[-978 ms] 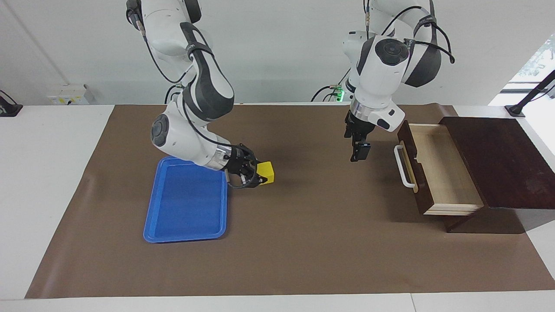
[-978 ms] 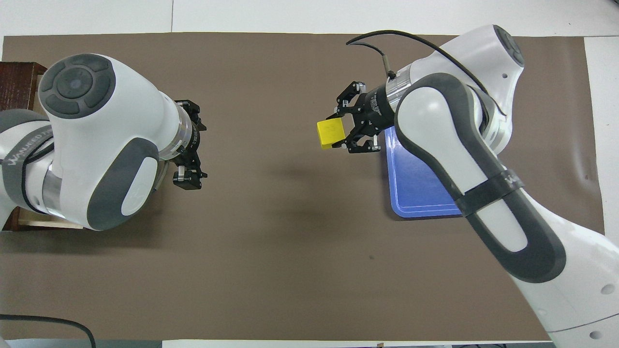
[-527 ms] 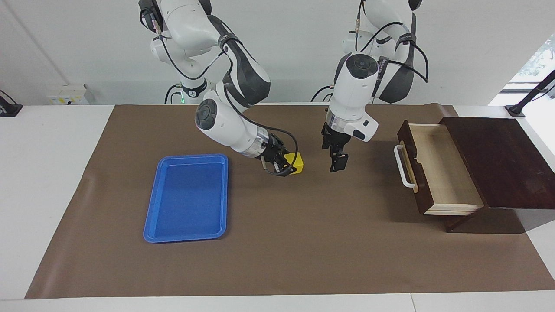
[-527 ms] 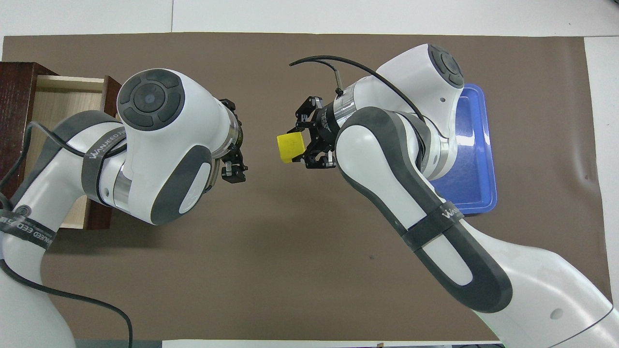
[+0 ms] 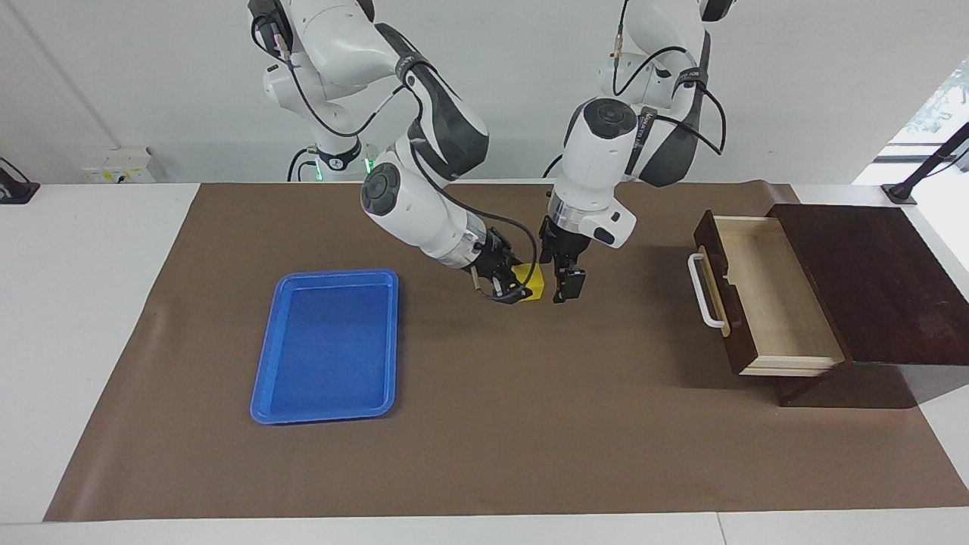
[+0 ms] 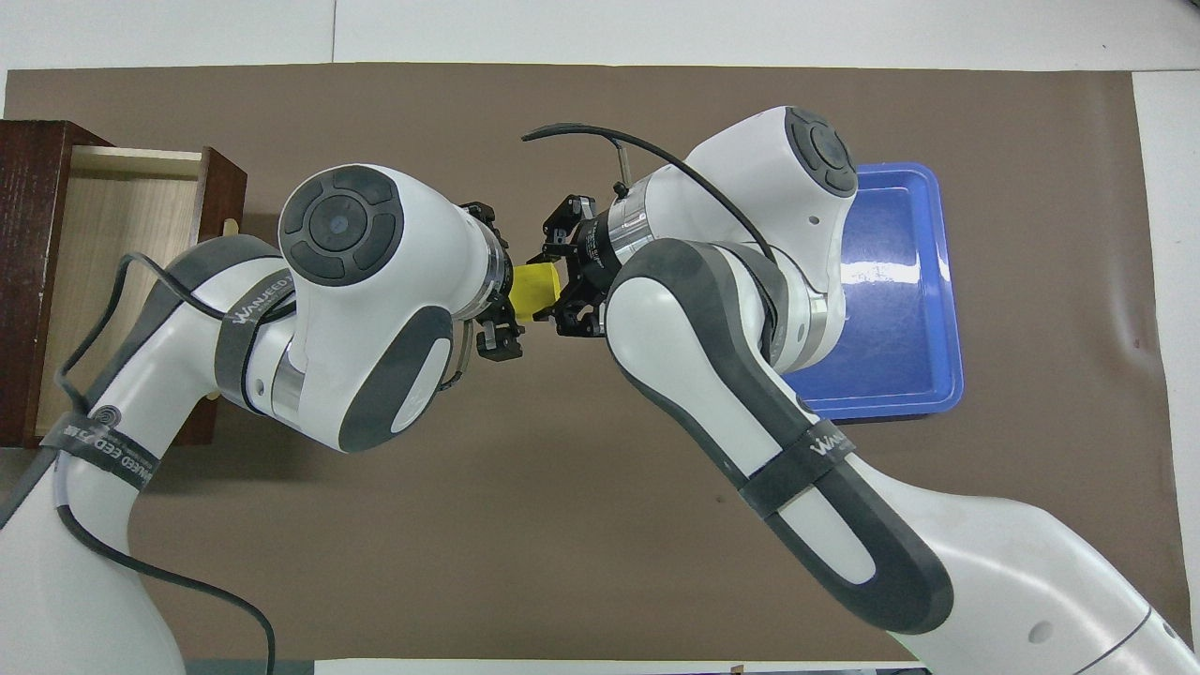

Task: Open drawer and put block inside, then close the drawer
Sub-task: 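Grasp the yellow block with the left gripper from the right gripper, then place the block in the drawer with the left gripper while the right gripper withdraws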

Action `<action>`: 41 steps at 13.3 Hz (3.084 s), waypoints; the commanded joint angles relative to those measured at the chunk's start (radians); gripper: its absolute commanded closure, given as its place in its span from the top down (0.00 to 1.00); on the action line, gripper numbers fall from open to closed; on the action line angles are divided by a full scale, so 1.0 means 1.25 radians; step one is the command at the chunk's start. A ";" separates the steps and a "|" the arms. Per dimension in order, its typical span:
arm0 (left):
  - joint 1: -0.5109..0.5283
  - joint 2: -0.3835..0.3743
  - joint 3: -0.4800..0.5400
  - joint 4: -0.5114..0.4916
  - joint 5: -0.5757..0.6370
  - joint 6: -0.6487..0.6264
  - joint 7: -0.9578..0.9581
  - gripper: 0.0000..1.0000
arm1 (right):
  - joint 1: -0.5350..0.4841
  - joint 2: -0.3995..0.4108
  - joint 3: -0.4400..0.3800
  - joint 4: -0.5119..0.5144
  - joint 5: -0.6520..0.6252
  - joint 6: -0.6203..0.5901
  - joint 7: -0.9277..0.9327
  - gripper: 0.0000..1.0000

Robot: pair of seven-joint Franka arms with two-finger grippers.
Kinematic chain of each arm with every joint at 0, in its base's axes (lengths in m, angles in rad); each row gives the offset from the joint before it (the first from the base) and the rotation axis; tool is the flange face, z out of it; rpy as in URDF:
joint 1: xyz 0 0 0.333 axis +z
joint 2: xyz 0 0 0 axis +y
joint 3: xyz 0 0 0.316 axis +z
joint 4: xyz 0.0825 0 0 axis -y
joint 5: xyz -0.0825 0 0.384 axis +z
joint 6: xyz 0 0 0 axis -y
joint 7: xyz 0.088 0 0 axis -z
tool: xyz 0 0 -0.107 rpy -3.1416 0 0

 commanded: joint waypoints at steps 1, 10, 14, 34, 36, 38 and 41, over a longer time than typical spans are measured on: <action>-0.024 -0.005 0.010 -0.023 -0.017 0.028 -0.020 1.00 | -0.002 -0.001 0.000 0.004 -0.017 0.002 0.019 0.00; -0.025 -0.008 0.010 -0.040 -0.017 0.045 -0.048 0.90 | -0.008 -0.003 0.000 0.005 -0.016 -0.004 0.017 0.00; -0.025 -0.008 0.010 -0.041 -0.015 0.053 -0.042 0.13 | -0.008 -0.003 0.000 0.005 -0.016 -0.005 0.016 0.00; 0.214 -0.133 0.026 0.025 -0.014 -0.263 0.350 0.00 | -0.079 -0.006 -0.005 0.039 -0.022 -0.039 0.062 1.00; 0.273 -0.140 0.031 0.056 -0.014 -0.328 0.480 0.00 | -0.115 -0.025 -0.004 0.040 -0.072 -0.069 0.021 1.00; 0.361 -0.138 0.031 0.058 -0.012 -0.331 0.594 0.00 | -0.142 -0.044 -0.005 0.039 -0.086 -0.105 -0.034 1.00; 0.473 -0.146 0.031 0.027 -0.012 -0.294 0.745 0.00 | -0.181 -0.077 -0.005 0.038 -0.162 -0.197 -0.197 1.00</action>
